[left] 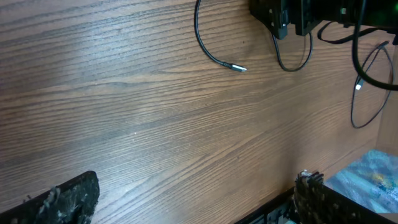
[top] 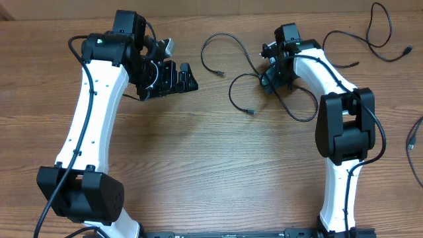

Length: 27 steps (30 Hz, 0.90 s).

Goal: Untangle cables

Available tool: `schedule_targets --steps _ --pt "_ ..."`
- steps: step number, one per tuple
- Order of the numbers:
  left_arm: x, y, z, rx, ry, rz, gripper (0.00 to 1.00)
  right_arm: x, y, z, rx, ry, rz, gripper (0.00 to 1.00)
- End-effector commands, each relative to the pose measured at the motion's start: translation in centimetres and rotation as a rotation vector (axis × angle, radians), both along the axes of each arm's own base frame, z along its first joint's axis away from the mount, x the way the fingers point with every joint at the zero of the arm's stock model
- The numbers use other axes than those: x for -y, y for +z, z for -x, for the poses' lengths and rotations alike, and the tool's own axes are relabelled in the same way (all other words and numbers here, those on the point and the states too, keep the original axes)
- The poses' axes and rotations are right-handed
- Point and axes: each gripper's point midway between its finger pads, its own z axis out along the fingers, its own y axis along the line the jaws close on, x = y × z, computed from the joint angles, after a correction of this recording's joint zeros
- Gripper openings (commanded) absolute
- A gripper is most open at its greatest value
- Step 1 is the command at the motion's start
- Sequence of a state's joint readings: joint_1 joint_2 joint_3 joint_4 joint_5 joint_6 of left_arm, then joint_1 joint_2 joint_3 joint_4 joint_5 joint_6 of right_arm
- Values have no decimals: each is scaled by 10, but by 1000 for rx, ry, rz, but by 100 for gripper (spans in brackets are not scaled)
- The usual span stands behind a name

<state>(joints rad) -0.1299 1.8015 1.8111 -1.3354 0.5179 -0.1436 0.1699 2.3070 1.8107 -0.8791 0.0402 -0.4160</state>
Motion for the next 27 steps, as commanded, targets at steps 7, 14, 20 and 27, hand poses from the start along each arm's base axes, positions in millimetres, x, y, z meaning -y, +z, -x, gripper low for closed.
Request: schedule_targets --steps 7,14,20,27 --pt "-2 -2 -3 2 1 -6 100 -18 -50 24 -125 83 -84 48" --pt "-2 -2 -3 2 1 -6 100 -3 -50 18 -120 -79 -105 4" --pt "-2 -2 -3 2 1 -6 100 39 -45 -9 -43 -452 -194 4" --pt "-2 -2 -3 2 1 -6 99 75 -37 -37 73 -458 -206 4"
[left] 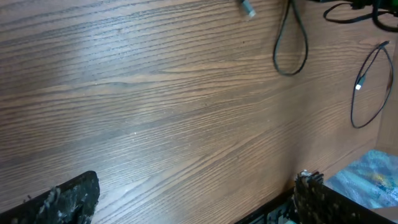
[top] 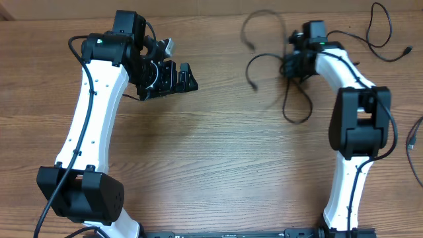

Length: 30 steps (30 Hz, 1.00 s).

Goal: Untangle cables

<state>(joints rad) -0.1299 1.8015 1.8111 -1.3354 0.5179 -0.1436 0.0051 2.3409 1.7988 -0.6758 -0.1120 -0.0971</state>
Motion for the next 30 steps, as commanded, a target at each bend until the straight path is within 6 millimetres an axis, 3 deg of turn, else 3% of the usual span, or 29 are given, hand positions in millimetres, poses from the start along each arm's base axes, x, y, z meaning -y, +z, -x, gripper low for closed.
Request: schedule_targets --steps 1,9,15,16,17,18,19,22,25,29,30 --pt "-2 -2 -3 2 1 -6 100 22 -33 7 -44 -29 45 4" --pt "-2 -2 -3 2 1 -6 100 33 -29 -4 17 71 97 4" --pt "-2 -2 -3 2 1 -6 99 34 -28 -5 17 27 80 5" --pt "-2 -2 -3 2 1 -6 100 35 -28 -5 15 10 73 20" --pt "-2 -2 -3 2 1 -6 100 35 -27 -5 13 1 70 56" --pt "-2 -2 -3 2 1 -6 100 36 -25 -5 11 0 70 100" --pt "-2 -2 -3 2 1 -6 100 37 -20 -6 9 -4 75 100" --pt "-2 -2 -3 2 1 -6 100 39 5 -13 19 -34 77 100" --pt "-2 -2 -3 2 1 -6 99 40 49 -23 59 -52 73 100" --pt "-2 -2 -3 2 1 -6 100 40 132 -30 152 -55 75 100" --pt "-2 -2 -3 2 1 -6 100 40 160 -27 183 -57 76 100"
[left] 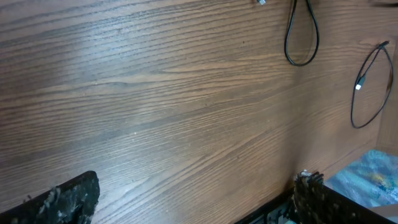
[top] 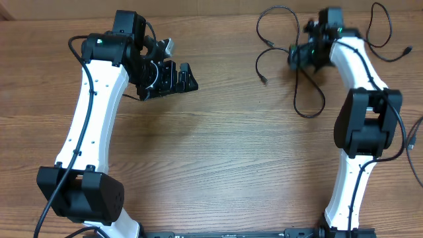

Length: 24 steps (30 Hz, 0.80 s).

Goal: Untangle cables

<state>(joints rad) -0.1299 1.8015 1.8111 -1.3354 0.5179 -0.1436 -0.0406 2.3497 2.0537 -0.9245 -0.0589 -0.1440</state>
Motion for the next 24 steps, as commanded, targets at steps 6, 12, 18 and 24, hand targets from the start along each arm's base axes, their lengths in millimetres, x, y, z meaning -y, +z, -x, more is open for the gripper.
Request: schedule_targets --steps 6,12,18,24 --pt "-2 -2 -3 2 1 -6 99 4 215 33 262 -59 -5 100" --pt "-2 -2 -3 2 1 -6 100 -7 267 103 237 -95 -80 100" --pt "-2 -2 -3 2 1 -6 100 -17 292 162 195 -74 -118 100" --pt "-2 -2 -3 2 1 -6 100 -20 310 212 205 -73 -119 100"
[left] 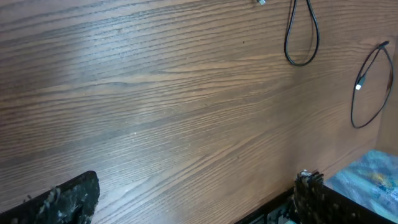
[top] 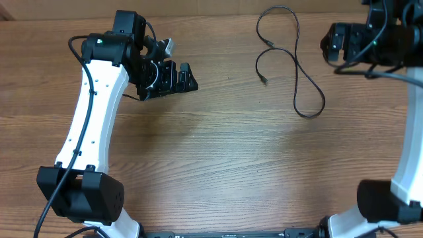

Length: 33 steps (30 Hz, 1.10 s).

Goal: Untangle cables

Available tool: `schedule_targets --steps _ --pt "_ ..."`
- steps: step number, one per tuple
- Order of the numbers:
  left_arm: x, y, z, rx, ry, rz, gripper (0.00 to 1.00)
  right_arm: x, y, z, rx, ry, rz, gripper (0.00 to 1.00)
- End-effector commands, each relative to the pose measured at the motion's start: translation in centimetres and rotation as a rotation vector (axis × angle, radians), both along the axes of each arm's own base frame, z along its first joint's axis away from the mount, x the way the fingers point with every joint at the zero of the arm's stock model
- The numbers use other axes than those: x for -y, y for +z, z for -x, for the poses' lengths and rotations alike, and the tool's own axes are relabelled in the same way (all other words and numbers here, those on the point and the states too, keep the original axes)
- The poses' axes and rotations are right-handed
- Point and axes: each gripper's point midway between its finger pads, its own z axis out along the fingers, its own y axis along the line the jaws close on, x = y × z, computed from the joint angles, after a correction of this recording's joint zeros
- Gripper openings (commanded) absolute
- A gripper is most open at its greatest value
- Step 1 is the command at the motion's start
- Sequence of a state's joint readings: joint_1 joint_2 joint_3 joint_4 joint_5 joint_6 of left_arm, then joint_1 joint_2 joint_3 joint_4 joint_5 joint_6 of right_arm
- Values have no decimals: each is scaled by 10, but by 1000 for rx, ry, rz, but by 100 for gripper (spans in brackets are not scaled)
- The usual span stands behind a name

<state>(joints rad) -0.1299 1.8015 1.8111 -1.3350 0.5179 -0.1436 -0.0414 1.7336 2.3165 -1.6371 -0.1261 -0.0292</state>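
Note:
One thin black cable (top: 295, 63) lies loose on the wooden table, running from a loop at the back down to a loop (left: 301, 45) nearer the front, with one plug end (top: 264, 80) lying free. My right gripper (top: 338, 43) hangs raised at the far right, apart from the cable, and looks open and empty. At the back left my left gripper (top: 176, 78) stands open with nothing in it. In the left wrist view its fingers (left: 65, 199) frame bare wood around the left gripper (left: 196, 180).
Another black cable (left: 371, 86) with a pale plug lies near the table's right edge in the left wrist view. A blue bundle (left: 372, 172) shows beyond that edge. The right arm (top: 413, 112) covers the far right side in the overhead view.
My right gripper has let go of the cable and now sits higher and further right. The cable lies where it was. The left arm has not moved.
My right gripper was on a bunched cable near the table's middle back. It then held the cable further right, and further right again with the cable more spread out. Now the cable lies loose and the gripper is clear of it. The left arm stayed still throughout.

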Motion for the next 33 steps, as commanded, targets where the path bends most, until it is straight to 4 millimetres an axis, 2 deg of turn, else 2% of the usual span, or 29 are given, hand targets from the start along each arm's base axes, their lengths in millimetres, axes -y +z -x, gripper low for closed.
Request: schedule_targets --steps 1,4,6,9,15,17,20,26,33 --pt "-2 -2 -3 2 1 -6 100 -1 20 34 56 -5 -11 99" --pt "-2 -2 -3 2 1 -6 100 -3 19 63 95 -5 -9 100" --pt "-2 -2 -3 2 1 -6 99 -4 8 83 127 -17 -15 100" --pt "-2 -2 -3 2 1 -6 99 -7 -17 111 202 -37 -42 99" --pt "-2 -2 -3 2 1 -6 99 -11 -78 139 364 -21 -49 100" --pt "-2 -2 -3 2 1 -6 99 -11 -103 143 388 -25 -52 100" --pt "-2 -2 -3 2 1 -6 100 -10 -123 140 413 -83 -107 100" --pt "-2 -2 -3 2 1 -6 99 -9 -133 118 486 -129 -163 100" --pt "-2 -2 -3 2 1 -6 100 -9 -144 113 443 -133 -161 100"
